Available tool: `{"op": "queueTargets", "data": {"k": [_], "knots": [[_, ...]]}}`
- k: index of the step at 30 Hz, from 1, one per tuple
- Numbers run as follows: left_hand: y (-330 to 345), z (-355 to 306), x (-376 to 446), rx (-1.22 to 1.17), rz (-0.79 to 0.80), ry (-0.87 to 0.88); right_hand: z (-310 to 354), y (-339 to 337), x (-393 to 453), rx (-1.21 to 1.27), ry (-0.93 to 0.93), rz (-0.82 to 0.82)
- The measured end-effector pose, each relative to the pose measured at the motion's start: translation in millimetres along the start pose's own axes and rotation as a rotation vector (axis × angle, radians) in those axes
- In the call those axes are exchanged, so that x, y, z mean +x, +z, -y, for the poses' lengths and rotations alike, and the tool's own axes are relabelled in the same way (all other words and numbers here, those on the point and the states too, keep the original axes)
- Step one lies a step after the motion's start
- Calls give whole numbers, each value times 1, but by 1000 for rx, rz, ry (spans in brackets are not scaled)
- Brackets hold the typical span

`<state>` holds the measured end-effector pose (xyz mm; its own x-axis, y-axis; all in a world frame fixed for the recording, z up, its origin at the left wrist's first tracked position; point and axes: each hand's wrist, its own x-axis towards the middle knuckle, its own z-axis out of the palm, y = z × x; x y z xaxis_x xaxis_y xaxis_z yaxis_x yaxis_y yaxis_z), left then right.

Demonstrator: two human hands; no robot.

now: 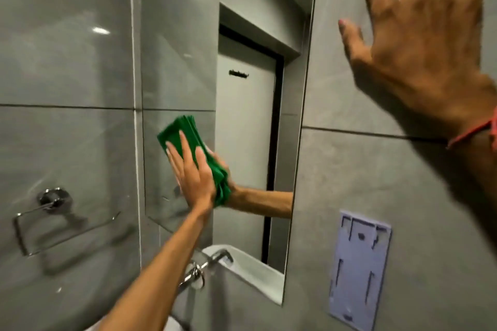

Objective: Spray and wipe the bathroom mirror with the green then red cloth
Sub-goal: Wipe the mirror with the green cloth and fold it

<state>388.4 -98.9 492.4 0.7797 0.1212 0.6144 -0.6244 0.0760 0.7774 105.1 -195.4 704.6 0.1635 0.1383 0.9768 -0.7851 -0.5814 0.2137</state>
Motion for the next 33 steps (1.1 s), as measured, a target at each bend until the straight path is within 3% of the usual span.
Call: {"op": "queueTargets", "data": {"k": [2, 5, 7, 10, 15, 18, 22, 25, 27, 29, 33], "knots": [[-3, 16, -89, -1, 12, -75, 4, -4, -2, 3, 34, 16], [10, -12, -188, 26, 33, -163, 6, -11, 3, 28, 12, 61], [23, -49, -197, -33, 25, -165, 0, -19, 4, 58, -14, 112], [44, -119, -137, -120, -21, -93, -4, -36, 8, 280, 20, 184], [63, -272, -12, -176, 41, 217, -13, -64, 31, 984, 347, 284], [66, -324, 16, -255, 100, 495, -27, -71, 67, 1267, 590, 336], [67, -319, 25, -383, 197, 909, -32, -65, 113, 1169, 621, 340], [66, -302, 26, -400, 230, 1020, -35, -62, 129, 934, 550, 374], [57, -294, 25, -381, 266, 1046, -36, -61, 126, 816, 504, 412], [45, -289, 24, -378, 317, 985, -38, -61, 114, 879, 524, 397], [14, -283, 23, -417, 444, 706, -50, -68, 81, 1065, 652, 147]]}}
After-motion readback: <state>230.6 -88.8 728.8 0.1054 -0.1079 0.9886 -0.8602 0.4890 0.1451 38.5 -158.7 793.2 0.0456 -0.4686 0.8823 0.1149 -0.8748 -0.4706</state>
